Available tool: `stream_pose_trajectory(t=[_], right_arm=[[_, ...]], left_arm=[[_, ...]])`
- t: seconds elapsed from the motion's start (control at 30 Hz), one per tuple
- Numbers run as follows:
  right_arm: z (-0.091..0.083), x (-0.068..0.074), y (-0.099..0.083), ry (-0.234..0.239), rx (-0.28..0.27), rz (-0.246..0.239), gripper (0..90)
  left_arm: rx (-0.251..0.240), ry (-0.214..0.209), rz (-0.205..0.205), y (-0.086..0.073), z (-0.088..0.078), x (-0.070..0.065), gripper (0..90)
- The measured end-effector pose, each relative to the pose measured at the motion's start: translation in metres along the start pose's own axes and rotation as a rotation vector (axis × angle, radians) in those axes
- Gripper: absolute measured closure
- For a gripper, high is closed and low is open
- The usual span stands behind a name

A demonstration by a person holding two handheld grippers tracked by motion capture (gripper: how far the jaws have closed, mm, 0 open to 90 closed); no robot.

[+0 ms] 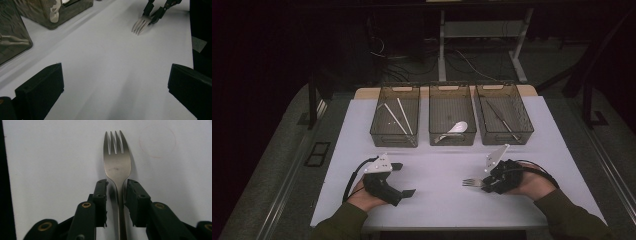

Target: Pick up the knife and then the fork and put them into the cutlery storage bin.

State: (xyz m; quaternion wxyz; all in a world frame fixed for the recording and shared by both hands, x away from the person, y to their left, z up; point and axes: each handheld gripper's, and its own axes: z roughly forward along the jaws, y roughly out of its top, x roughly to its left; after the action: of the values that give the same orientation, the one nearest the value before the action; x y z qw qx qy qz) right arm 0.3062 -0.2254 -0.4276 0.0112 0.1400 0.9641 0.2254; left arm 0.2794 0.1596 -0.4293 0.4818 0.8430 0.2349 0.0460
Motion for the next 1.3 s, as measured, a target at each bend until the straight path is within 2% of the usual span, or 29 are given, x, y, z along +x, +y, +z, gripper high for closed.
stream_pose_trajectory(t=[0.4,0.73,1.07,1.3], right_arm=[[0.000,0.003,-0.003,-0.037,-0.017,-0.019,83.7],[-0.005,0.000,-0.006,-0.028,-0.042,0.011,84.8],[-0.026,-0.006,-0.011,-0.047,-0.135,0.084,85.0],[-0.043,-0.015,-0.013,-0.108,-0.182,0.158,85.0]], left_arm=[[-0.002,-0.002,-0.001,0.000,0.000,0.000,0.0],[-0.002,-0.001,0.000,0.000,0.000,0.000,0.0],[-0.001,-0.001,0.004,0.000,0.000,0.000,0.0],[0.000,0.000,0.003,0.000,0.000,0.000,0.0]])
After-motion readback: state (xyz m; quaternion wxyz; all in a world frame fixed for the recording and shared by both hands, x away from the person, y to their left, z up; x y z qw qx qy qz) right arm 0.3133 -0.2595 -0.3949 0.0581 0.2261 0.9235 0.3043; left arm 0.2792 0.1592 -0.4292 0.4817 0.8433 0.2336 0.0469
